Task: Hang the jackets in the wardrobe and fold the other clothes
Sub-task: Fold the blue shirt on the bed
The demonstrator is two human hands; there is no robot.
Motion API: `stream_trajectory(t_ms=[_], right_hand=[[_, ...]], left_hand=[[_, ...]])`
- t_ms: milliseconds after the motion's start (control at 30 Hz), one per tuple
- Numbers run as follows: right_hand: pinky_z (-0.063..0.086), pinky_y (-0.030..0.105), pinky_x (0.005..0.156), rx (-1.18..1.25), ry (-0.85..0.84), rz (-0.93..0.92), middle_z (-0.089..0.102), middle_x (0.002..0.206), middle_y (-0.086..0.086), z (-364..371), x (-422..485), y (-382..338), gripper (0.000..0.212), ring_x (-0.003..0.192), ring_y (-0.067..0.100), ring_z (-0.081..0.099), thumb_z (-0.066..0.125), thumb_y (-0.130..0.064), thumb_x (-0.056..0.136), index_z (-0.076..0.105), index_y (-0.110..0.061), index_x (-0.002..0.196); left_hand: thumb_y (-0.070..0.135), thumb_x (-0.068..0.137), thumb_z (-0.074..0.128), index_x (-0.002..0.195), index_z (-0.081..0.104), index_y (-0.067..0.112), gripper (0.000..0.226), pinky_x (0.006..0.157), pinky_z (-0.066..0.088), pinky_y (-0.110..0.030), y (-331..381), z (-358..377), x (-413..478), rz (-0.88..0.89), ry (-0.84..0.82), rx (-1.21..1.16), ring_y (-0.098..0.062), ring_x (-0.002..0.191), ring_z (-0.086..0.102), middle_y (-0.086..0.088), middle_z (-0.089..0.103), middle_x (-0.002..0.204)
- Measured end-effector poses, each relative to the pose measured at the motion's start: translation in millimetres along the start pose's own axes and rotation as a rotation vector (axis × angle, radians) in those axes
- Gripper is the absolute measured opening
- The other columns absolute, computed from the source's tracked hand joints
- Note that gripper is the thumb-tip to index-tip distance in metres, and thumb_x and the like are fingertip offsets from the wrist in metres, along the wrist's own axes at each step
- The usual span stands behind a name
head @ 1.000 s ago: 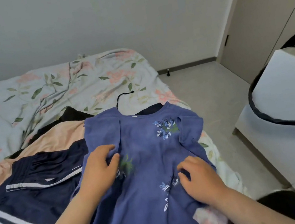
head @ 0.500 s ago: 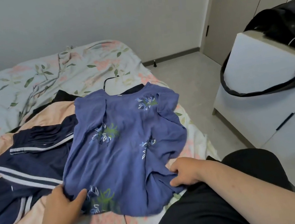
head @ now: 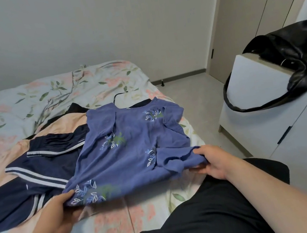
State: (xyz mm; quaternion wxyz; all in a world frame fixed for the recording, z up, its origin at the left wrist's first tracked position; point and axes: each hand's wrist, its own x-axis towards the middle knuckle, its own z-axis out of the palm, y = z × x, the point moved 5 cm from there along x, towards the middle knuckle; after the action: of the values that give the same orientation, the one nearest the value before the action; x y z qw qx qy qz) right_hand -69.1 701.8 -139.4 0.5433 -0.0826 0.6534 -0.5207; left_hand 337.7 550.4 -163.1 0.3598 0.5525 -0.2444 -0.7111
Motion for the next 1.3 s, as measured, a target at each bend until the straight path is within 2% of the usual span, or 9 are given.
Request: stream_trajectory(t_ms=[133, 433, 567, 667, 800, 867, 1033, 1200, 1300], right_hand=[[0.054, 0.031, 0.048, -0.137, 0.154, 0.103, 0.054, 0.07, 0.009, -12.1, -0.8, 5.9, 0.006, 0.038, 0.014, 0.043, 0.052, -0.014, 0.097, 0.057, -0.011, 0.095], [0.055, 0.049, 0.083, -0.183, 0.235, -0.09, 0.058, 0.107, 0.016, -21.7, 6.9, -7.0, 0.01, 0.089, 0.033, 0.061, 0.048, -0.003, 0.096, 0.056, -0.01, 0.096], [0.055, 0.033, 0.047, -0.053, 0.3, -0.059, 0.06, 0.099, 0.013, -16.8, 7.1, -4.7, 0.025, 0.078, 0.03, 0.062, 0.037, -0.004, 0.099, 0.057, -0.017, 0.09], [0.047, 0.024, 0.039, -0.057, 0.403, -0.104, 0.058, 0.1, 0.016, -25.5, 7.4, -7.0, 0.033, 0.071, 0.029, 0.057, 0.032, -0.004, 0.096, 0.061, -0.02, 0.094], [0.055, 0.04, 0.082, -0.919, 0.467, -0.196, 0.063, 0.112, 0.019, -31.2, 10.9, -15.3, 0.021, 0.099, 0.037, 0.062, 0.046, -0.006, 0.093, 0.067, -0.01, 0.098], [0.048, 0.037, 0.088, -1.426, 0.364, -0.294, 0.054, 0.12, 0.011, -12.6, 9.5, -10.4, 0.027, 0.11, 0.034, 0.054, 0.051, -0.017, 0.089, 0.059, -0.014, 0.114], [0.041, 0.041, 0.102, -1.729, -0.192, -0.408, 0.045, 0.135, 0.013, 39.1, 19.8, 19.8, 0.054, 0.126, 0.037, 0.046, 0.057, -0.021, 0.093, 0.04, -0.018, 0.145], [0.038, 0.032, 0.072, -1.712, -0.178, -0.429, 0.053, 0.082, 0.004, 41.3, 25.8, 17.8, 0.02, 0.085, 0.028, 0.052, 0.058, -0.02, 0.094, 0.057, -0.015, 0.075], [0.046, 0.03, 0.077, -1.484, -0.065, -0.452, 0.067, 0.091, 0.005, 23.0, 22.7, 4.3, 0.021, 0.086, 0.025, 0.058, 0.054, -0.01, 0.093, 0.071, -0.015, 0.082]], left_hand=[[0.008, 0.097, 0.048, 0.082, 0.051, 0.013, 0.016, 0.032, 0.039, -0.013, 0.8, -20.6, 3.4, -0.018, 0.13, 0.044, -0.008, 0.03, 0.046, -0.003, 0.056, 0.048], [0.013, 0.093, 0.054, 0.085, 0.059, 0.011, 0.01, 0.063, 0.043, -0.034, 5.6, -28.2, 1.9, 0.217, 0.07, 0.332, -0.023, 0.067, 0.054, -0.014, 0.06, 0.083], [0.019, 0.096, 0.05, 0.11, 0.055, 0.011, 0.016, 0.08, 0.05, -0.042, 4.1, -27.2, 3.6, 0.121, -0.068, 0.138, -0.028, 0.09, 0.056, -0.015, 0.058, 0.099], [0.022, 0.093, 0.059, 0.094, 0.063, 0.014, 0.009, 0.06, 0.054, -0.025, 1.2, -31.4, 3.9, 0.006, -0.062, -0.013, -0.015, 0.074, 0.059, -0.004, 0.066, 0.088], [0.015, 0.089, 0.061, 0.086, 0.068, 0.016, 0.008, 0.054, 0.055, -0.022, -2.0, -34.2, -1.0, -0.061, -0.119, -0.073, -0.009, 0.057, 0.063, 0.001, 0.068, 0.077], [0.008, 0.085, 0.06, 0.092, 0.073, 0.015, 0.016, 0.054, 0.055, -0.023, -1.9, -34.0, -4.6, -0.05, -0.174, -0.016, -0.009, 0.055, 0.065, -0.003, 0.07, 0.08], [-0.005, 0.076, 0.057, 0.112, 0.065, 0.011, 0.039, 0.067, 0.059, -0.031, -1.2, -28.9, -8.6, 0.017, -0.274, 0.088, -0.018, 0.079, 0.072, -0.011, 0.071, 0.105], [-0.009, 0.077, 0.058, 0.12, 0.06, 0.004, 0.045, 0.077, 0.059, -0.04, -5.9, -32.0, -5.2, 0.058, -0.286, 0.22, -0.03, 0.097, 0.07, -0.017, 0.07, 0.115], [-0.005, 0.088, 0.056, 0.119, 0.061, 0.008, 0.034, 0.075, 0.058, -0.044, -8.8, -45.2, 3.0, 0.075, -0.215, 0.274, -0.033, 0.096, 0.068, -0.017, 0.071, 0.114]])
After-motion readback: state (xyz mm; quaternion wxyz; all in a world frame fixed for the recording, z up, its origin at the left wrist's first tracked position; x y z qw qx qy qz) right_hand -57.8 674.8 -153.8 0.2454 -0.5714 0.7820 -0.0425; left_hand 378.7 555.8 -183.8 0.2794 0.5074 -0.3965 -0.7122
